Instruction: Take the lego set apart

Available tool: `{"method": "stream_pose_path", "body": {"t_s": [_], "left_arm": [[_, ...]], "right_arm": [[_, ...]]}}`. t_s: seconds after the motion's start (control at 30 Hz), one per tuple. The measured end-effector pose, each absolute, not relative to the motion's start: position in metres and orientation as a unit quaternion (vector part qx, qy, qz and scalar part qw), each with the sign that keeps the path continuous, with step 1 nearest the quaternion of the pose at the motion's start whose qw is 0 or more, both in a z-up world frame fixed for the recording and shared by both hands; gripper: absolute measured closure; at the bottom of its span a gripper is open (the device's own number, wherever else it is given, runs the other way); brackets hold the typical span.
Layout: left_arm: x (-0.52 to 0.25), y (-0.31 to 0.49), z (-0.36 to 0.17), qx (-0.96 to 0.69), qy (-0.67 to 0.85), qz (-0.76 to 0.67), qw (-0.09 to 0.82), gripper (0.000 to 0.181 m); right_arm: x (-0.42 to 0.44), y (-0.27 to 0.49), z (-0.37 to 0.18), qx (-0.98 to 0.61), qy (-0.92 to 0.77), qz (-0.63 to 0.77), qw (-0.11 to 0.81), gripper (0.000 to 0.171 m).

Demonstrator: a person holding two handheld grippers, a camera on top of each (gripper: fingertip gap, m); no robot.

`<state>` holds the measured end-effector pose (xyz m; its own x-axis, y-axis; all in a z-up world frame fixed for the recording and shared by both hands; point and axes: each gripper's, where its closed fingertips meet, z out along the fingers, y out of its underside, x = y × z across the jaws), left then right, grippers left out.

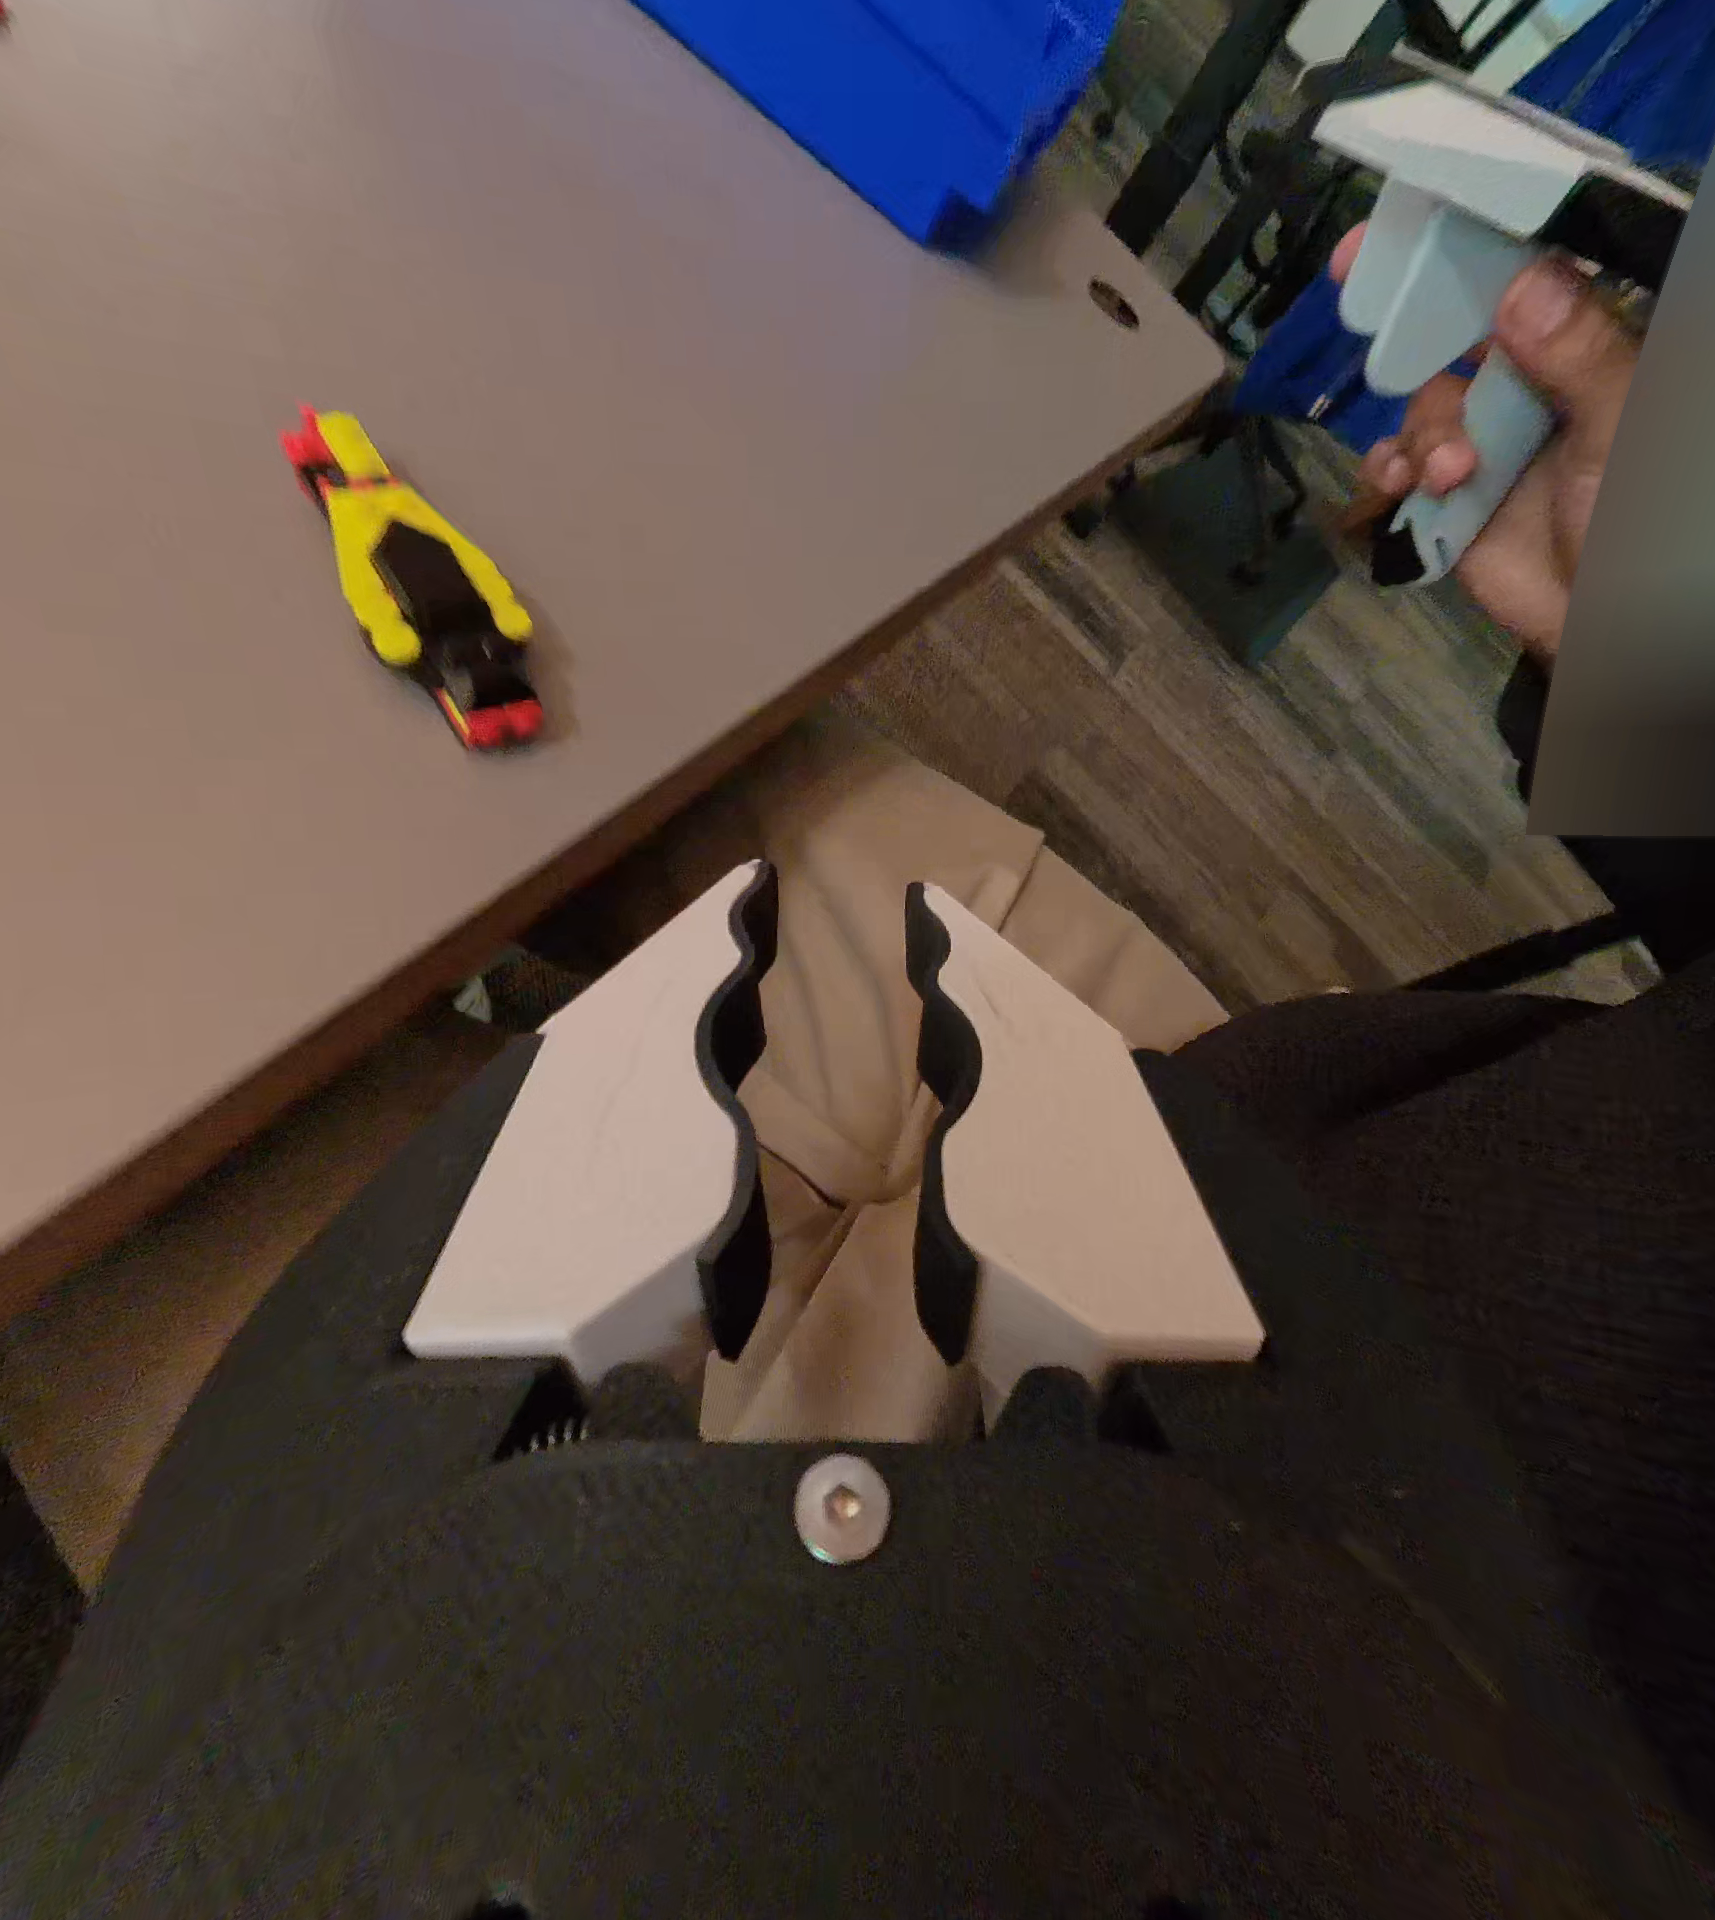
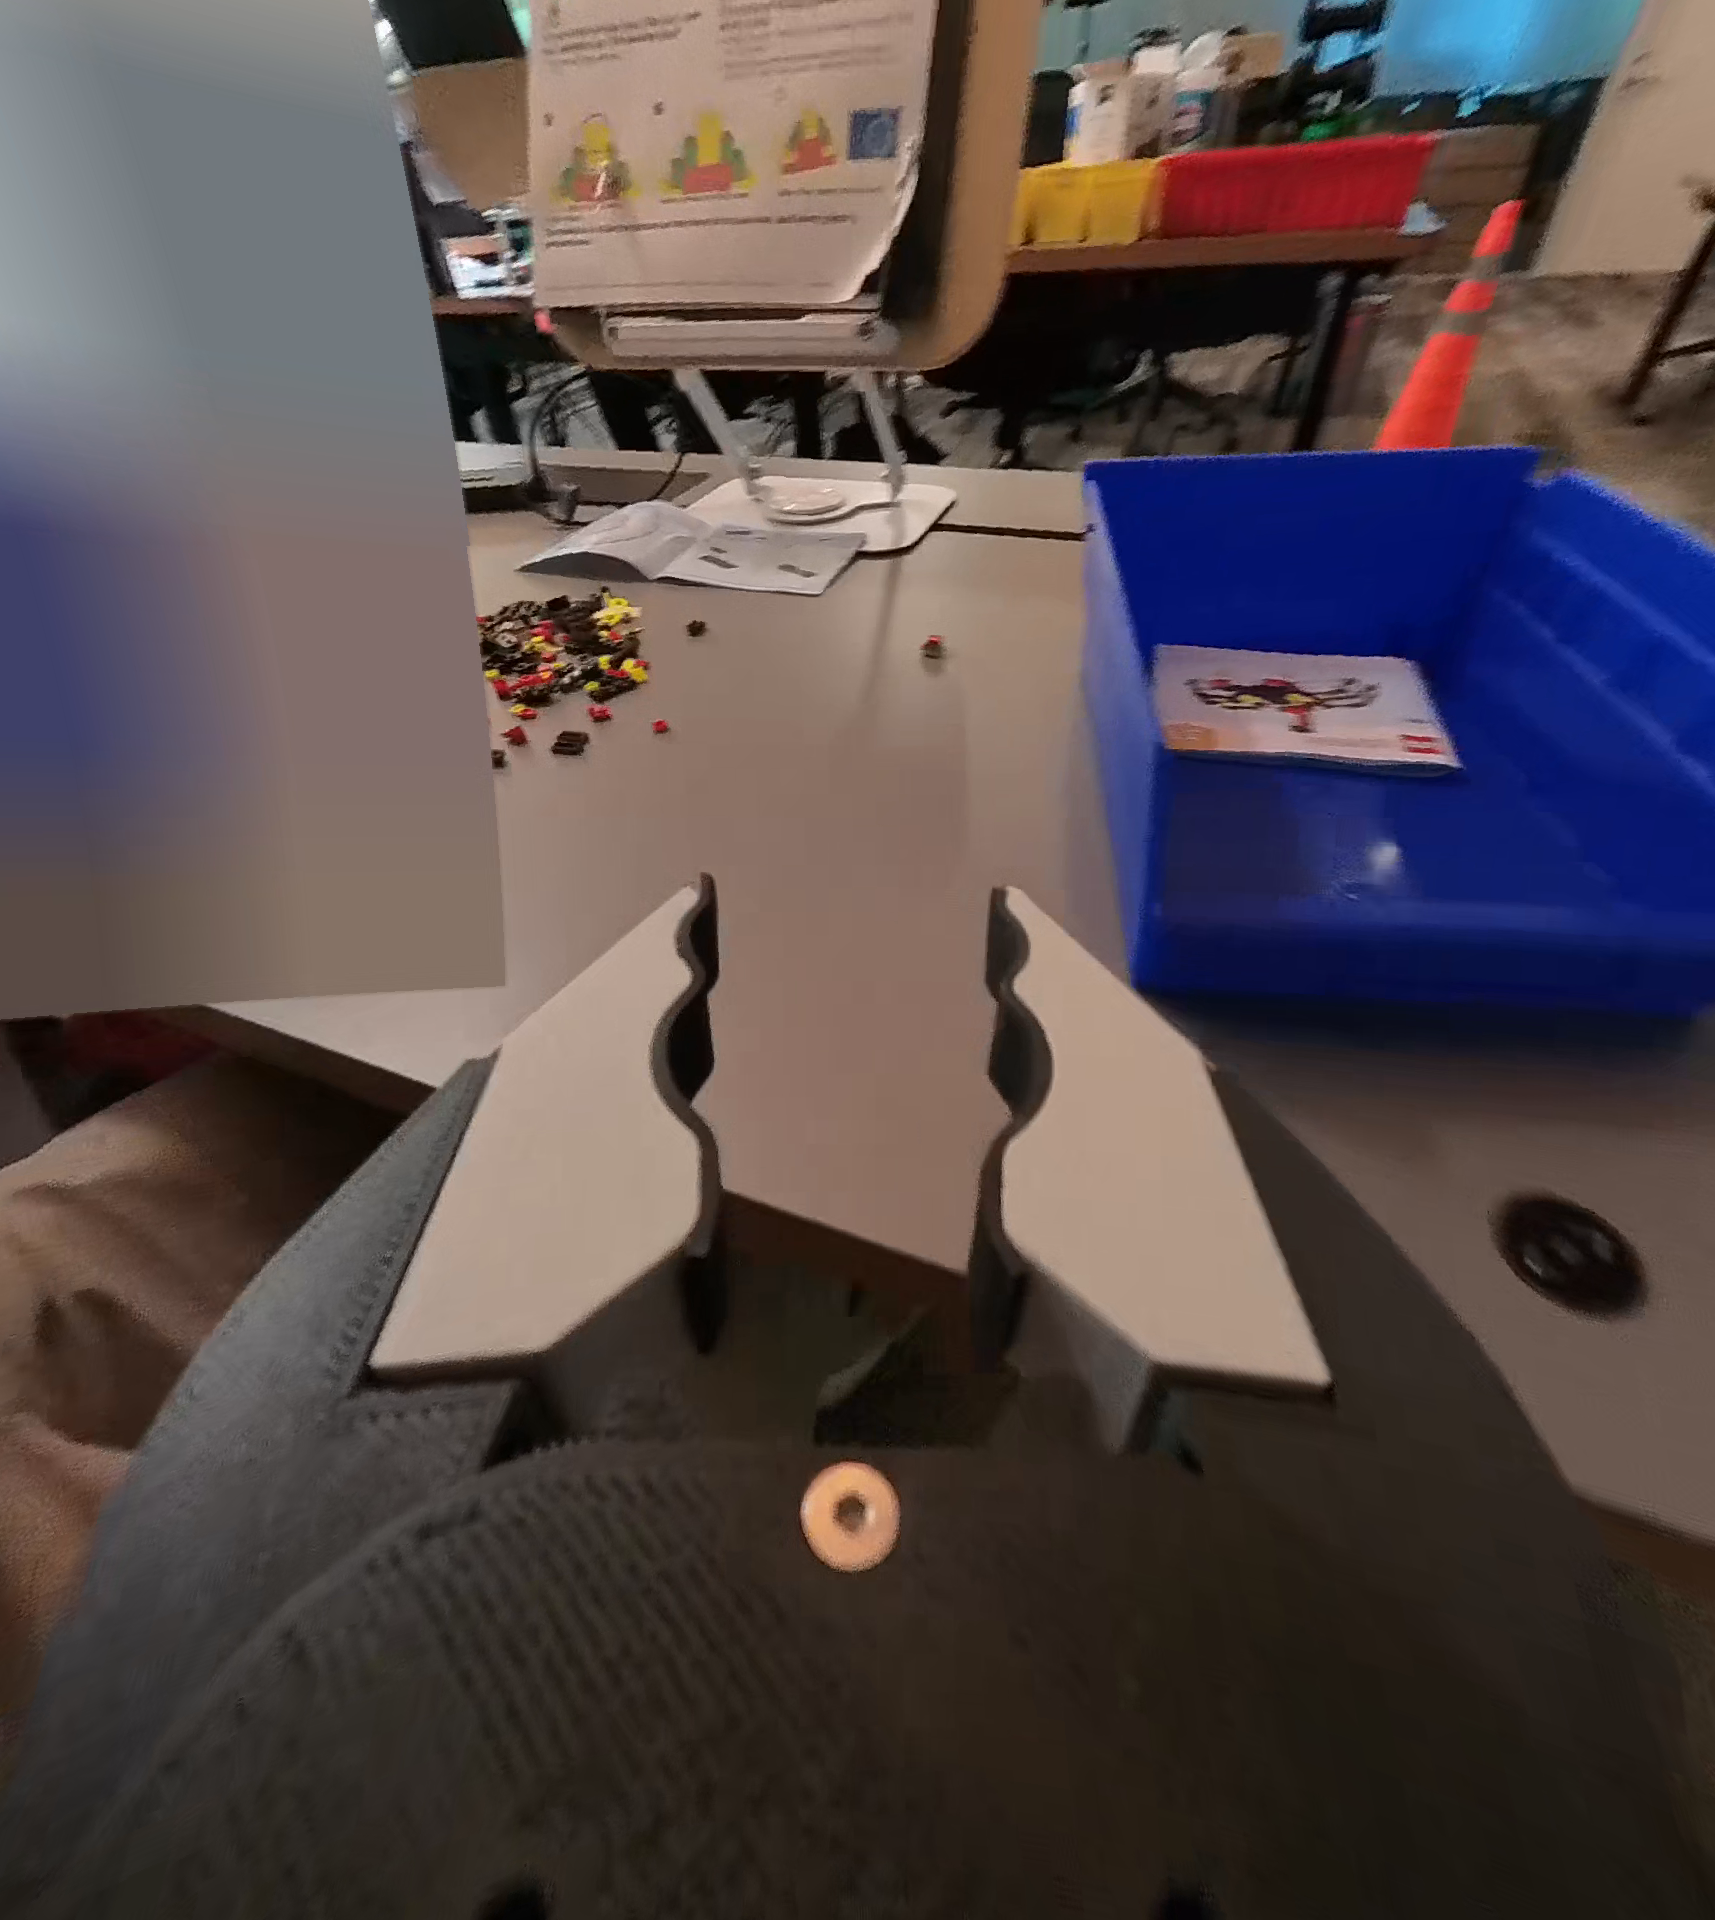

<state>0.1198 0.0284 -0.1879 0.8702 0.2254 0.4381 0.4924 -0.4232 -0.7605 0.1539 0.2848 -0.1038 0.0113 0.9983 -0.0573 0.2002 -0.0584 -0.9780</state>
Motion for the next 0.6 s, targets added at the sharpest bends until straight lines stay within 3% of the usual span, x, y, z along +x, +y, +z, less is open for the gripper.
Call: {"method": "stream_pose_path", "body": {"t_s": [0.2, 0.37, 0.47, 0.53, 0.6], "left_arm": [[0.156, -0.002, -0.191, -0.837, -0.218, -0.112, 0.489, 0.160], [0.182, -0.017, -0.191, -0.824, -0.244, -0.141, 0.491, 0.161], [0.188, -0.022, -0.193, -0.823, -0.250, -0.136, 0.492, 0.162], [0.192, -0.023, -0.195, -0.822, -0.257, -0.136, 0.490, 0.162], [0.196, -0.022, -0.199, -0.819, -0.261, -0.146, 0.489, 0.163]], "right_arm": [[0.208, 0.278, -0.090, -0.557, -0.504, 0.452, 0.481, 0.109], [0.228, 0.278, -0.112, -0.528, -0.578, 0.347, 0.516, 0.120], [0.239, 0.250, -0.172, -0.518, -0.690, 0.320, 0.392, 0.134], [0.263, 0.241, -0.239, -0.482, -0.795, 0.244, 0.276, 0.135], [0.285, 0.267, -0.310, -0.426, -0.864, 0.147, 0.225, 0.146]]}}
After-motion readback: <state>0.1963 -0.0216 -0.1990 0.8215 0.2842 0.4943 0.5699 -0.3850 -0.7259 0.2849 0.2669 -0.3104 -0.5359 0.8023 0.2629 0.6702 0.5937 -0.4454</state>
